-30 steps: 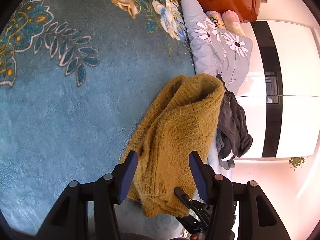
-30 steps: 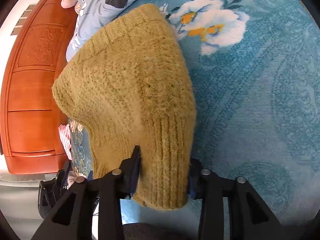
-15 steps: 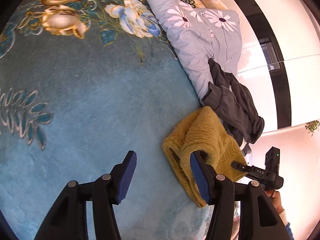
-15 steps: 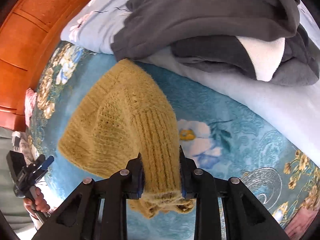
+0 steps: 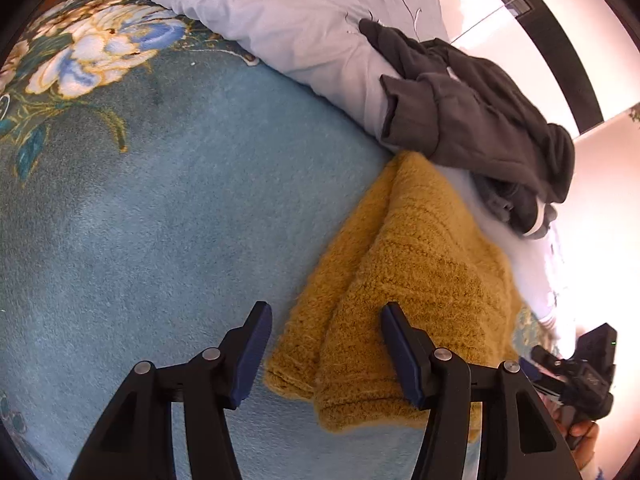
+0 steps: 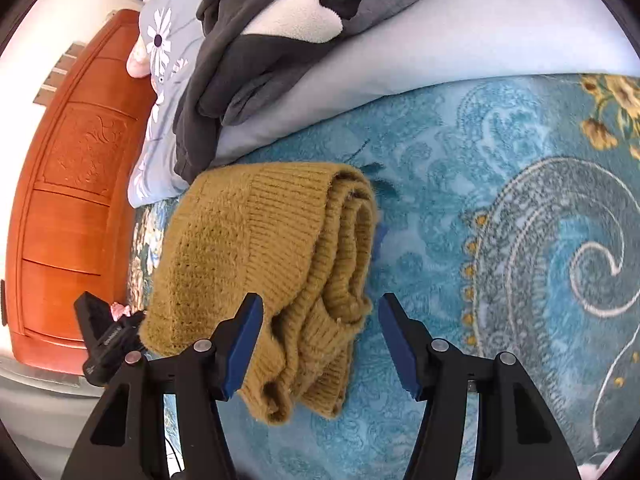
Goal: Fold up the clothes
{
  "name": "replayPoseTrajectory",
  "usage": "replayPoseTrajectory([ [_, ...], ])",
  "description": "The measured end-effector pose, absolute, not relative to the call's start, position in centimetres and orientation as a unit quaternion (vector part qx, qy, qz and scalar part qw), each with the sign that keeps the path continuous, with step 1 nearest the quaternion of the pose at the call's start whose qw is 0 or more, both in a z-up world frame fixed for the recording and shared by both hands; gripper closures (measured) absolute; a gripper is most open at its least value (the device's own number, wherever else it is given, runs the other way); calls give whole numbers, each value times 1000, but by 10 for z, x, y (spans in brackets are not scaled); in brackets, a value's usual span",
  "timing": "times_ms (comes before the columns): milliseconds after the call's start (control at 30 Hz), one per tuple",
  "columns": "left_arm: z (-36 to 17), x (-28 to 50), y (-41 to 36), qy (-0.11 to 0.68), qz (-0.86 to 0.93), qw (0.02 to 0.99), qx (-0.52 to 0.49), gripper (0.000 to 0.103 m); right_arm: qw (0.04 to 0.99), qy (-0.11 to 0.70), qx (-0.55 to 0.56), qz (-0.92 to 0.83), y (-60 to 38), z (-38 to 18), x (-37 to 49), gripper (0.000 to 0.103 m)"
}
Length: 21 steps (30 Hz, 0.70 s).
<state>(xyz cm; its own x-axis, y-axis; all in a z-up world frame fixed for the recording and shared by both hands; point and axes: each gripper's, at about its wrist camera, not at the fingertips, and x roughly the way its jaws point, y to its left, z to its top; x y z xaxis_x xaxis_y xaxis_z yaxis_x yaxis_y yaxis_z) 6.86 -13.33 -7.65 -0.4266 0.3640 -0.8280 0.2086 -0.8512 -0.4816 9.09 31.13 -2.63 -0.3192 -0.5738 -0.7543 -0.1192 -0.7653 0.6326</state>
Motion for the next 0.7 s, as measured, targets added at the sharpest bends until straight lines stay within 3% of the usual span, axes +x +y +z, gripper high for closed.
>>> replayPoseTrajectory([
  [200,-72,82,-138,-249,821,22,-513,39,189,-305,557,-749,278,-22,97,42],
  [267,-70,86,-136,-242,825,22,-510,39,200,-294,561,-747,262,-22,96,48],
  [400,-68,92,-135,-233,828,27,-509,40,190,-281,566,-751,253,-33,90,51],
  [467,-69,93,-138,-238,827,27,-508,40,187,-294,565,-748,251,-37,86,62],
  [567,-71,94,-140,-251,823,29,-508,40,188,-294,558,-753,247,-34,87,67],
  [600,-72,93,-140,-253,823,29,-508,40,188,-293,557,-754,246,-33,87,72],
  [633,-73,93,-139,-253,823,29,-508,40,185,-290,559,-754,245,-33,88,89],
  [700,-72,92,-137,-247,825,30,-508,40,182,-286,561,-755,245,-29,89,92],
])
